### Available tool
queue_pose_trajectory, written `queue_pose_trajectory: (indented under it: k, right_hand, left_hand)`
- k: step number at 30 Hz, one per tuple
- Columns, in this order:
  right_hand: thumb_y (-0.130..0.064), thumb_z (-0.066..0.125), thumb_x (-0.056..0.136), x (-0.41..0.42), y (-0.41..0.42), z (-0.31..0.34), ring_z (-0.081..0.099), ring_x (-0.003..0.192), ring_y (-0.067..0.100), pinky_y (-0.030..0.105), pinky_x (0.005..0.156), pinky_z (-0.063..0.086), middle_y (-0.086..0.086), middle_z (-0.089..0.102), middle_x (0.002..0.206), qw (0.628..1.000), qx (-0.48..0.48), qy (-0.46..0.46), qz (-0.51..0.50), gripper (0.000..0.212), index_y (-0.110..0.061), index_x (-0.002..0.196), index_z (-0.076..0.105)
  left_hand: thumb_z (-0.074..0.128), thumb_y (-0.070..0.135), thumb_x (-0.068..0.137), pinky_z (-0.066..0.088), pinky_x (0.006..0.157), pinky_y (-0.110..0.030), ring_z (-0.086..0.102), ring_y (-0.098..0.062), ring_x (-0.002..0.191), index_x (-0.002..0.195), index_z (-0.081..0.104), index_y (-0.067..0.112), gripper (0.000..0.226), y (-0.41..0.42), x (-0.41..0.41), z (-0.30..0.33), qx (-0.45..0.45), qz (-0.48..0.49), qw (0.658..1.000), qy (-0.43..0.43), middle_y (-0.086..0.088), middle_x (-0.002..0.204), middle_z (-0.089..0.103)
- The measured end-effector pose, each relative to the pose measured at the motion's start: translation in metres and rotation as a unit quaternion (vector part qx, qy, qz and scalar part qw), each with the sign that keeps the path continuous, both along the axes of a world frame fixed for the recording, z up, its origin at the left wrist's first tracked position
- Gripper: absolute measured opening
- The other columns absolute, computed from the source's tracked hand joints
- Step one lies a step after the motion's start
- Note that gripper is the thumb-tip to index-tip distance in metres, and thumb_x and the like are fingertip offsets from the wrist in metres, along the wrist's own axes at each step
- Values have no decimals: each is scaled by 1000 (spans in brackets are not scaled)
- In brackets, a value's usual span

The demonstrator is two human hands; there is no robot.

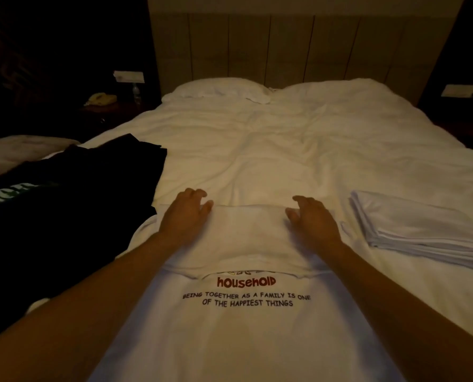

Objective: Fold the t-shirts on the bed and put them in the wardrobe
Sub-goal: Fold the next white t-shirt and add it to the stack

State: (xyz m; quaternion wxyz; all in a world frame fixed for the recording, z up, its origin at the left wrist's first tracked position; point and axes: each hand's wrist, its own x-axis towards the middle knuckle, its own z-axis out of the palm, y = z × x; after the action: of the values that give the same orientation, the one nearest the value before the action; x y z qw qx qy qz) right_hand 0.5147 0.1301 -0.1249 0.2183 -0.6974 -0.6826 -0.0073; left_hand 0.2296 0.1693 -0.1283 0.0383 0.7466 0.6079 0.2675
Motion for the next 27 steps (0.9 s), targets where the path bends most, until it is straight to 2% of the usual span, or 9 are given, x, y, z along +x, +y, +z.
queue_pose_trajectory:
  k: [5, 10, 14, 17, 21, 27]
  right_hand:
    - [-39, 41, 102, 12, 35, -21, 54, 110, 37, 41, 94, 40, 18, 61, 120, 999, -6, -47, 5, 41, -12, 126, 61]
    - [-46, 41, 100, 19, 47, -34, 56, 98, 37, 41, 83, 38, 18, 64, 103, 997, -1, -77, 2, 43, -7, 105, 60]
    - [-45, 43, 100, 19, 43, -29, 55, 93, 36, 41, 80, 35, 17, 63, 96, 992, 39, -117, -3, 43, -6, 97, 60]
    - [-48, 38, 96, 19, 35, -17, 55, 87, 35, 41, 78, 36, 15, 62, 91, 987, 88, -131, -2, 46, -8, 93, 61]
    - [-49, 35, 92, 18, 17, 12, 55, 85, 36, 42, 75, 36, 15, 61, 87, 986, 123, -116, -6, 50, -9, 92, 64]
    - [-45, 40, 93, 21, -31, 43, 53, 84, 33, 41, 75, 36, 12, 59, 87, 983, 175, -48, 9, 43, -10, 93, 64]
  left_hand:
    - [31, 43, 104, 40, 91, -39, 53, -35, 109, 107, 62, 7, 47, 38, -4, -16, -47, 13, 998, 49, -19, 111, 57]
    - [21, 49, 104, 36, 90, -40, 56, -34, 103, 95, 53, 11, 50, 45, -8, -34, -33, 11, 992, 118, -19, 108, 62]
    - [23, 56, 101, 33, 91, -41, 56, -33, 101, 88, 47, 16, 48, 41, -5, -27, -22, 17, 992, 119, -16, 104, 64]
    - [21, 63, 94, 31, 87, -40, 55, -32, 97, 88, 52, 16, 57, 31, -9, -12, 40, 16, 995, 89, -13, 97, 62]
    - [14, 71, 79, 31, 87, -40, 54, -31, 95, 93, 64, 12, 79, 11, -16, 16, 102, -8, 991, 81, -12, 94, 60]
    - [31, 52, 96, 38, 70, -42, 53, -32, 72, 75, 61, 10, 55, -29, -23, 46, 230, -35, 970, 77, -11, 74, 56]
